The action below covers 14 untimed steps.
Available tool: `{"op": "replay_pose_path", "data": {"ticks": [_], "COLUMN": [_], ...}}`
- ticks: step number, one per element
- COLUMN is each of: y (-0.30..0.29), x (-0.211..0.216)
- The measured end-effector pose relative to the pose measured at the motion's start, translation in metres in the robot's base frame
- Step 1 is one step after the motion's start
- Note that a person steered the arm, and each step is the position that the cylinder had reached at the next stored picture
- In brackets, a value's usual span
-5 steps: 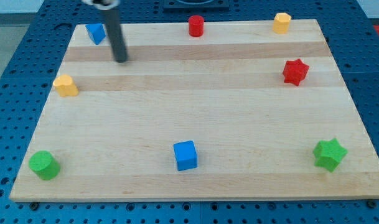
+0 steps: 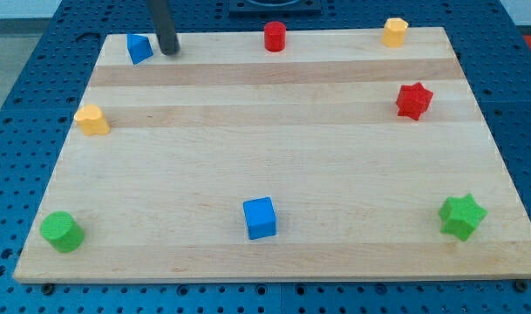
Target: Push the blue triangle diagonally to the yellow heart
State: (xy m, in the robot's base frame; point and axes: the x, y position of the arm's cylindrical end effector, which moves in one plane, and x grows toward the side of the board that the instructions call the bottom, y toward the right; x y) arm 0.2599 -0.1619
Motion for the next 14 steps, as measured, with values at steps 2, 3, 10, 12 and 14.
{"op": "replay_pose_path", "data": {"ticks": [2, 3, 10, 12, 14], "y": [-0.005, -0.01, -0.012, 0.069, 0.16], "x": [-0.047, -0.068, 0.057, 0.028, 0.137]}}
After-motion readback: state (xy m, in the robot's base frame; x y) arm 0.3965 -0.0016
